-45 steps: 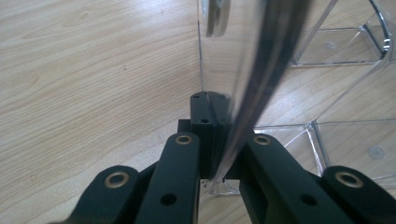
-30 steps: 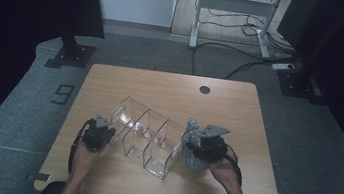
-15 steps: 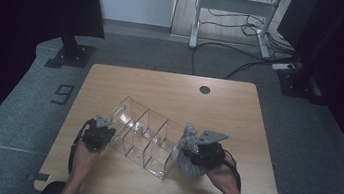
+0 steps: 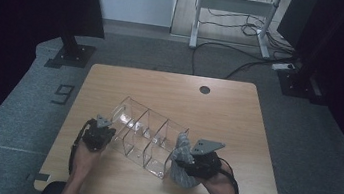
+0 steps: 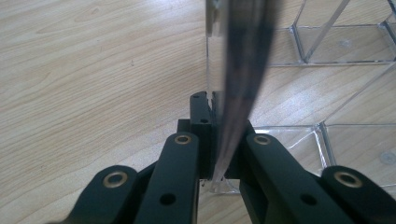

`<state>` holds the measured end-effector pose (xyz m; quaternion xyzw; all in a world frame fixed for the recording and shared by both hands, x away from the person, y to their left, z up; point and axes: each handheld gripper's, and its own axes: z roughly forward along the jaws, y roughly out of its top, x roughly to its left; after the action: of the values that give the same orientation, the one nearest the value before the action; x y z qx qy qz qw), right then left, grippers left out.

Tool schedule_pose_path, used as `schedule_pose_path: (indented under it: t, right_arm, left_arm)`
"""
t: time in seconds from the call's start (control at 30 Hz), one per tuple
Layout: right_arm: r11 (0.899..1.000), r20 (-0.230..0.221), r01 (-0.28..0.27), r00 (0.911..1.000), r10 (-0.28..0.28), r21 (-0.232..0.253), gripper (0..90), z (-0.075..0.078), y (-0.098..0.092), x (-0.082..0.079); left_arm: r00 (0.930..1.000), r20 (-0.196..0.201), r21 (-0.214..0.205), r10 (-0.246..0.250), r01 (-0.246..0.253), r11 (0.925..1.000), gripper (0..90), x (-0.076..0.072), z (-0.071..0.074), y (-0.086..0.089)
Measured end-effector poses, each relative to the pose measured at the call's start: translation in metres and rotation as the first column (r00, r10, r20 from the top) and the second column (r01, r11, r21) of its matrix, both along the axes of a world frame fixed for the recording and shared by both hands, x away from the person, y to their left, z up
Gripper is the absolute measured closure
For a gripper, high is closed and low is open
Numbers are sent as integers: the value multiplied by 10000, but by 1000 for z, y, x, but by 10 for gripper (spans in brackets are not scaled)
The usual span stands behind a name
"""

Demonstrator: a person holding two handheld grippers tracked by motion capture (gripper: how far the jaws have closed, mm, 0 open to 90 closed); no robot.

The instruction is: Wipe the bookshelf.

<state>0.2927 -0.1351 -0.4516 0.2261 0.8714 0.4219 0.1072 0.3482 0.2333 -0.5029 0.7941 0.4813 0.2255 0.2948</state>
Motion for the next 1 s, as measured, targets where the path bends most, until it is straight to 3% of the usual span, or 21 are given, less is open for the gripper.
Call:
schedule_pose_path:
  t: [0.47,1.0]
  right_arm:
    - [9988,-141,-495,9987,494,-53,598,0,9,-23]
    - [9982,-743,-282,9969,242,-534,602,-22,11,-12]
  left_arm:
    - [9999,-114,34,38,-38,10000,865,0,1,0]
    - [9998,-117,-89,-164,162,9998,869,0,0,2]
